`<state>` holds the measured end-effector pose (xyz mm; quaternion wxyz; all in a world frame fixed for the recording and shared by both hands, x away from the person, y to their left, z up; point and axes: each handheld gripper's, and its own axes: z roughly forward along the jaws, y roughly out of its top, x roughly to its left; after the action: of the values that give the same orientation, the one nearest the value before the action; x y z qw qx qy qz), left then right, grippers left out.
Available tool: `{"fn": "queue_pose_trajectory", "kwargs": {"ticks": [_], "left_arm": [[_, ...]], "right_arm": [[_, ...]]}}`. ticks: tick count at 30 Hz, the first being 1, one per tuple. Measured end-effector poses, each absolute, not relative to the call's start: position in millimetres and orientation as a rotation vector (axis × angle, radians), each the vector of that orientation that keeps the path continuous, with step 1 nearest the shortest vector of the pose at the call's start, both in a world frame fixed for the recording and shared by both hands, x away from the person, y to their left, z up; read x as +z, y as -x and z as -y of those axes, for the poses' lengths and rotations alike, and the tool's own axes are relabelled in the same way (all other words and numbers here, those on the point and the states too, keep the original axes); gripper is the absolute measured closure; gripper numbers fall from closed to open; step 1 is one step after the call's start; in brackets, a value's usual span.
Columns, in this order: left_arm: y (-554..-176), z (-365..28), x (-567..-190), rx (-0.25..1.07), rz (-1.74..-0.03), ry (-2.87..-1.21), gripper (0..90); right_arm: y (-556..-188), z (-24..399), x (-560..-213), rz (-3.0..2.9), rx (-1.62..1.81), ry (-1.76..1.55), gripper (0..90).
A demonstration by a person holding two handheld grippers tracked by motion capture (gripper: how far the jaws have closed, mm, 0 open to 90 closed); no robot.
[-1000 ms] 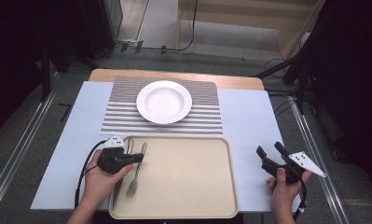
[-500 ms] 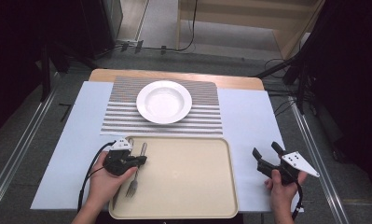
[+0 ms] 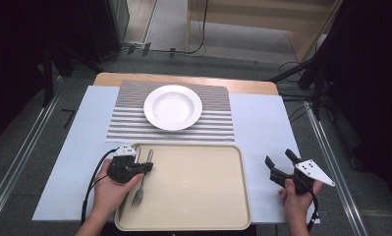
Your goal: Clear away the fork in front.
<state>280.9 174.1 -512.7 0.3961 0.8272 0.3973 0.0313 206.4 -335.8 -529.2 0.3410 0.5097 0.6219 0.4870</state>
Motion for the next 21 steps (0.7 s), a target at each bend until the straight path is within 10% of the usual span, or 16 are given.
{"fn": "queue_pose_trajectory", "kwargs": {"ticks": [21], "left_arm": [[-277, -193, -486, 0.08, -0.945, -1.865, 30.9]], "right_arm": [[-203, 333, -526, -1.64, 1.261, -1.275, 14.6]]}}
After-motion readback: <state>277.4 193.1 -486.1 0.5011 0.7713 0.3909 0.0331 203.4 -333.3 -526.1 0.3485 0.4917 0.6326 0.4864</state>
